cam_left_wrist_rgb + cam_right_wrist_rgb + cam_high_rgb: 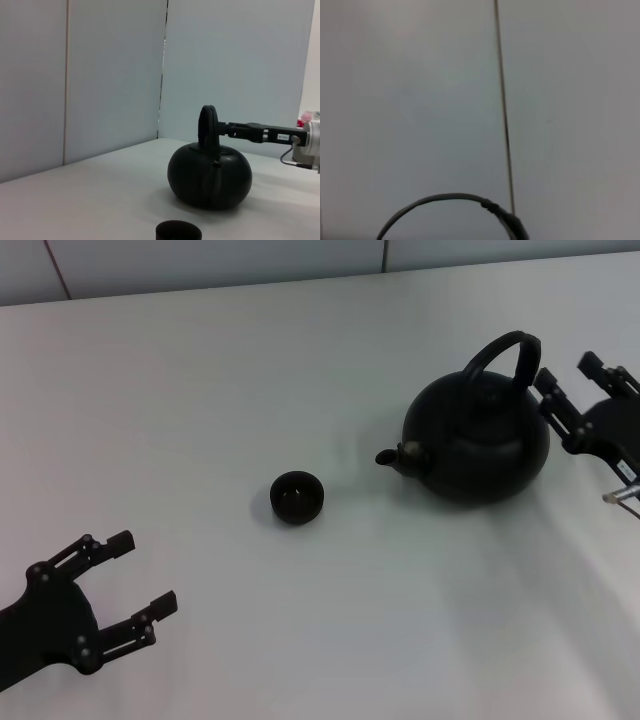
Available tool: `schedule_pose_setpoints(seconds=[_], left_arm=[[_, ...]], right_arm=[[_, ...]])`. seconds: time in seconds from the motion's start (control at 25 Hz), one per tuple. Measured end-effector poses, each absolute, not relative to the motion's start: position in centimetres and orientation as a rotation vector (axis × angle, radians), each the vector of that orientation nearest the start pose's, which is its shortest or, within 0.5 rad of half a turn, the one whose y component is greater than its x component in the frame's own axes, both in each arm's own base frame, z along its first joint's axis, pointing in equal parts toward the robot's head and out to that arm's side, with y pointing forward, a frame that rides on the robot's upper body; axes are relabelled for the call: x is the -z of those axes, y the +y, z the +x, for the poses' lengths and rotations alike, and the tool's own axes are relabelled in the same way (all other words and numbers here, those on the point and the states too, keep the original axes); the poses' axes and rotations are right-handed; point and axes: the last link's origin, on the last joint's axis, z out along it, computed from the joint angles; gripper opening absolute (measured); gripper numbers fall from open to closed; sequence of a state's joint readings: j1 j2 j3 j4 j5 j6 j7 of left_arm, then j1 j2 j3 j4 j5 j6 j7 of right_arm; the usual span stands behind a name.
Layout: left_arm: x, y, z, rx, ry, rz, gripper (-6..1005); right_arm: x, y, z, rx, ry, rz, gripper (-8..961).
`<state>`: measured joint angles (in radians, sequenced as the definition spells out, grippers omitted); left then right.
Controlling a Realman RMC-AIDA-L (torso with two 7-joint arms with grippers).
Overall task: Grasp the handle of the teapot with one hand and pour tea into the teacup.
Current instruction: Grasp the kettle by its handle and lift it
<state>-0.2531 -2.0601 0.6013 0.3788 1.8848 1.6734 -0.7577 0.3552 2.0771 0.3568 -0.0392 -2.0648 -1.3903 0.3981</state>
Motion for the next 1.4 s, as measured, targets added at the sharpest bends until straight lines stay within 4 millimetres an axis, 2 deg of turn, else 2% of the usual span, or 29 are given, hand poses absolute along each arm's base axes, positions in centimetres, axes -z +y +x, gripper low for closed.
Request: schedule_pose_setpoints(seconds=[0.44, 1.4], left_arm=[[1.7, 22.2, -33.1, 0.863, -0.403, -2.514, 849], [1.4, 22.6, -32.7, 0.895, -0.388, -2.490, 849]], right_arm=[[0.9, 30.6, 34.7, -0.728, 0.566, -1.808, 575], [1.5, 31.4, 33.8, -0.732, 0.545, -1.857, 533]])
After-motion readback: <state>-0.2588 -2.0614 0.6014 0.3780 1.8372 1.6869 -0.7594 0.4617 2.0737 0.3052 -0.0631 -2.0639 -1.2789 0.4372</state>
